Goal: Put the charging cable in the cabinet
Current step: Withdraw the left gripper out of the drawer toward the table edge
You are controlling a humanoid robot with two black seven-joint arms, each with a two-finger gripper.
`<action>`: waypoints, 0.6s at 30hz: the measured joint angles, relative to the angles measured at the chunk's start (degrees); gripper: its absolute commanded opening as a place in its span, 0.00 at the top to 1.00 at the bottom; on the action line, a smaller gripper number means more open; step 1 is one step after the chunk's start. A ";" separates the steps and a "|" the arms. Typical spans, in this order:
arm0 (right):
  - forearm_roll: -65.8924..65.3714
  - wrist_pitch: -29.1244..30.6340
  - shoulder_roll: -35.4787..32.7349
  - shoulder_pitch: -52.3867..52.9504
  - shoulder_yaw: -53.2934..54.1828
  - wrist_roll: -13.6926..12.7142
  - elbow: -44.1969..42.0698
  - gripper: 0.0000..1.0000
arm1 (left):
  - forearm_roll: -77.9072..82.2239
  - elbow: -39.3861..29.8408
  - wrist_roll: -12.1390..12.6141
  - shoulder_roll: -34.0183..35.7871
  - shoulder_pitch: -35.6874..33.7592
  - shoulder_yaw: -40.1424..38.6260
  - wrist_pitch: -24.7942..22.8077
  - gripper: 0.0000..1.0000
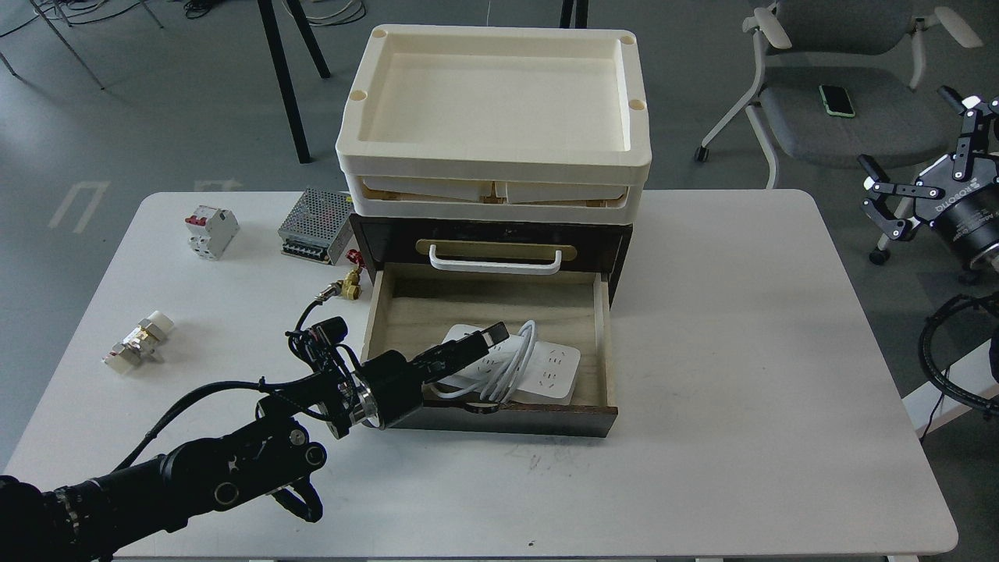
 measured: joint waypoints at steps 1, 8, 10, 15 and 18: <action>0.00 0.00 0.00 -0.04 0.00 0.00 0.00 0.00 | -0.08 0.00 0.00 0.30 -0.08 -0.36 0.00 0.12; 0.00 0.00 0.06 -0.30 0.00 0.00 -0.01 0.00 | -1.11 -7.63 0.01 10.37 2.83 -8.93 -1.53 0.12; -0.03 0.00 0.08 -0.34 0.00 0.00 -0.05 0.00 | -2.08 -11.46 0.01 15.36 3.68 -11.31 -5.07 0.12; -0.08 0.00 0.10 -0.35 0.99 0.00 0.00 0.00 | -16.56 -14.54 0.01 23.50 4.24 -19.80 -20.79 0.09; -0.07 0.00 0.26 -0.35 2.09 0.00 1.12 0.00 | -33.31 -11.68 0.01 25.20 4.21 -27.63 -30.63 0.08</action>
